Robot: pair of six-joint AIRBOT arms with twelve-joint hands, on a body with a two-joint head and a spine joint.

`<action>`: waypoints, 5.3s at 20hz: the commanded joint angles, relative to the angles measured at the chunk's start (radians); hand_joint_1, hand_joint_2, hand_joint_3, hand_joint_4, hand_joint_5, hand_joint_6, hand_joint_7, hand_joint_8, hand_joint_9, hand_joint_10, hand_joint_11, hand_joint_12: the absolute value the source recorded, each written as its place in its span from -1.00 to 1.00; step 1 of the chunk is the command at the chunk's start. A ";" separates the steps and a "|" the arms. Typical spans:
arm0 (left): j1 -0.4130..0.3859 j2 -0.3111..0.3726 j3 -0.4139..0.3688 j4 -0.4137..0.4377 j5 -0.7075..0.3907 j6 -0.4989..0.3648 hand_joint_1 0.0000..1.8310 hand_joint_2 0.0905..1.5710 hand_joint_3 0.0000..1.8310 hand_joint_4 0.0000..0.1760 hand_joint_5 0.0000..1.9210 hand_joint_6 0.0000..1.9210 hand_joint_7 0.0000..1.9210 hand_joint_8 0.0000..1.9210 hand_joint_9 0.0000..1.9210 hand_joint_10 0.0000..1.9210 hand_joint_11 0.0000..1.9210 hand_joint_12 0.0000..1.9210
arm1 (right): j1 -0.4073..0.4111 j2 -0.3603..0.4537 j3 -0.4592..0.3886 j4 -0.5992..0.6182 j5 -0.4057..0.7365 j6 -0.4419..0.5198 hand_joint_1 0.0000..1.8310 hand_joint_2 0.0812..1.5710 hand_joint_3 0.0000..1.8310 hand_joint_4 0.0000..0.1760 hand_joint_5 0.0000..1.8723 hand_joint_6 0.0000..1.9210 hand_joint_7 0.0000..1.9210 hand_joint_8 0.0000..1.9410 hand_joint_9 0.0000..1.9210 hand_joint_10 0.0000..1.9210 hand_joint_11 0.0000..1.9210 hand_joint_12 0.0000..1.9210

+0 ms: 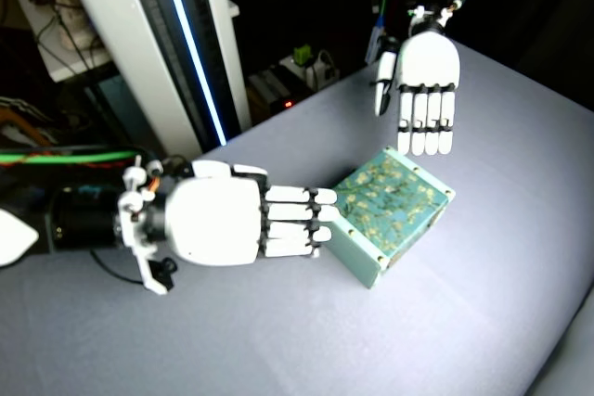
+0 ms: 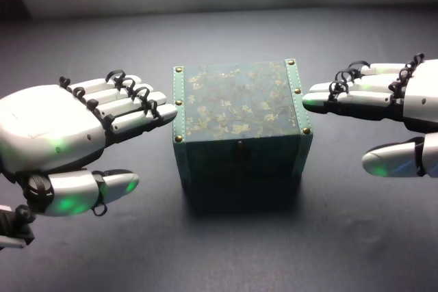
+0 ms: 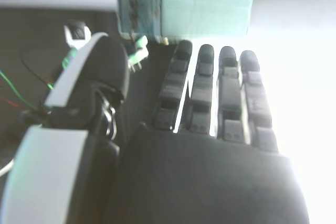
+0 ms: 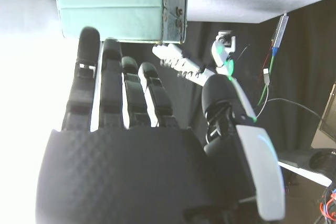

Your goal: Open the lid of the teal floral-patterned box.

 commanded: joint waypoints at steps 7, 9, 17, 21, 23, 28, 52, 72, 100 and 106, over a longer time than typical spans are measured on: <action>0.002 0.017 0.004 -0.023 -0.103 0.000 -1.00 1.00 -0.96 -1.00 -0.96 -0.99 -0.96 -0.99 -0.94 -0.98 -0.94 -0.98 | 0.013 0.034 0.004 0.068 0.083 -0.009 -1.00 0.69 -1.00 -1.00 -1.00 -1.00 -0.97 -0.99 -0.90 -1.00 -1.00 -0.51; 0.008 0.023 0.008 -0.028 -0.084 0.001 -1.00 1.00 -0.93 -1.00 -0.96 -1.00 -0.94 -0.99 -0.91 -0.99 -0.94 -0.97 | 0.012 0.044 0.003 0.063 0.060 -0.012 -1.00 0.69 -1.00 -1.00 -1.00 -1.00 -0.99 -1.00 -0.97 -0.99 -1.00 -0.74; -0.032 -0.020 0.035 0.029 0.034 0.003 -1.00 1.00 -0.95 -1.00 -0.93 -1.00 -0.95 -1.00 -0.96 -1.00 -0.94 -0.98 | 0.008 0.025 0.001 -0.047 -0.035 -0.012 -1.00 0.65 -1.00 -1.00 -0.95 -0.99 -0.94 -1.00 -0.95 -0.99 -1.00 -0.69; -0.051 -0.040 0.042 0.042 0.041 0.003 -1.00 1.00 -0.95 -1.00 -0.97 -1.00 -0.97 -1.00 -0.97 -1.00 -0.96 -0.99 | 0.009 0.004 0.006 -0.085 -0.043 -0.008 -1.00 0.74 -0.99 -1.00 -0.96 -1.00 -0.91 -1.00 -0.88 -0.99 -0.99 -0.72; -0.067 -0.055 0.048 0.053 0.045 0.003 -1.00 1.00 -0.94 -1.00 -0.96 -0.99 -0.96 -0.99 -0.97 -0.99 -0.95 -0.98 | 0.010 -0.009 0.012 -0.100 -0.045 0.005 -1.00 0.79 -0.99 -1.00 -0.96 -1.00 -0.91 -1.00 -0.86 -0.99 -0.96 -0.70; -0.078 -0.065 0.050 0.073 0.055 0.003 -1.00 1.00 -0.93 -1.00 -0.95 -0.99 -0.96 -1.00 -0.97 -1.00 -0.97 -0.99 | 0.012 -0.040 0.028 -0.114 -0.045 0.015 -1.00 0.78 -1.00 -1.00 -1.00 -1.00 -0.95 -1.00 -0.78 -1.00 -0.97 -0.21; 0.020 -0.059 0.019 -0.283 -0.318 0.132 -1.00 0.97 -0.99 -1.00 -0.91 -0.99 -0.92 -0.99 -0.94 -0.99 -0.99 -1.00 | 0.012 -0.067 0.038 0.205 0.154 -0.053 -1.00 0.51 -1.00 -1.00 -1.00 -1.00 -0.99 -1.00 -0.94 -0.98 -0.94 -0.77; -0.028 -0.159 0.076 -0.399 -0.447 0.160 -1.00 0.99 -0.97 -1.00 -0.93 -0.99 -0.97 -1.00 -0.98 -1.00 -0.98 -0.99 | -0.019 -0.125 0.089 0.439 0.270 -0.129 -1.00 0.54 -1.00 -1.00 -0.96 -1.00 -0.94 -1.00 -0.91 -1.00 -1.00 -0.63; -0.169 -0.292 0.238 -0.521 -0.304 0.224 -1.00 0.97 -0.99 -1.00 -0.87 -1.00 -0.90 -1.00 -0.93 -1.00 -0.93 -0.97 | 0.042 -0.254 0.258 0.545 0.166 -0.132 -1.00 0.63 -0.99 -1.00 -0.93 -1.00 -0.91 -1.00 -0.91 -1.00 -1.00 -0.70; -0.189 -0.262 0.252 -0.556 -0.270 0.269 -1.00 1.00 -0.98 -1.00 -0.88 -1.00 -0.90 -1.00 -0.91 -1.00 -0.92 -0.96 | 0.045 -0.233 0.277 0.549 0.132 -0.133 -1.00 0.69 -0.99 -1.00 -0.93 -1.00 -0.93 -0.99 -0.95 -0.99 -0.99 -0.84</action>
